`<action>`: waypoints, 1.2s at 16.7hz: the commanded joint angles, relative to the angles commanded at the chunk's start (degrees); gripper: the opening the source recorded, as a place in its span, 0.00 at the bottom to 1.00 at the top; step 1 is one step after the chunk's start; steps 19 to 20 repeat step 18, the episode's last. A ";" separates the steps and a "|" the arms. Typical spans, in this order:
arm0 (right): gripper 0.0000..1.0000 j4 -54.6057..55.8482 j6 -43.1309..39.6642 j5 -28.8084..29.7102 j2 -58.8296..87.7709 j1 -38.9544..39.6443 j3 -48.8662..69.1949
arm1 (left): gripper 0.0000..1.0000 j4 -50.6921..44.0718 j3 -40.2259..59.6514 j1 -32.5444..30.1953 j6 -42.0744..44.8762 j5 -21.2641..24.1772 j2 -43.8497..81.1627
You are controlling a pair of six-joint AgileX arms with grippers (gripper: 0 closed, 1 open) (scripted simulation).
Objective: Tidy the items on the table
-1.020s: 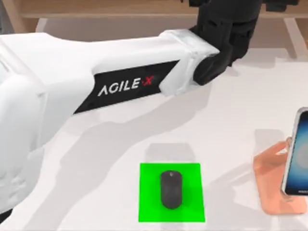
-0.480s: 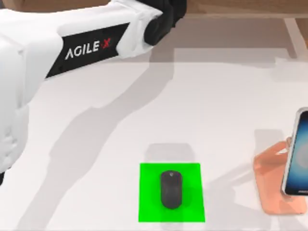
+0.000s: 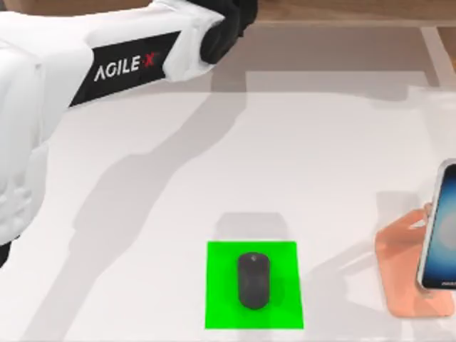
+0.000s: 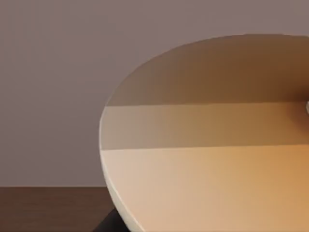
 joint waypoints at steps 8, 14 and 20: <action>1.00 0.00 0.00 0.00 0.00 0.00 0.00 | 0.68 0.00 0.00 0.00 0.00 0.00 0.00; 1.00 0.00 0.00 0.00 0.00 0.00 0.00 | 1.00 0.00 0.00 0.00 0.00 0.00 0.00; 1.00 0.00 0.00 0.00 0.00 0.00 0.00 | 1.00 0.00 0.00 0.00 0.00 0.00 0.00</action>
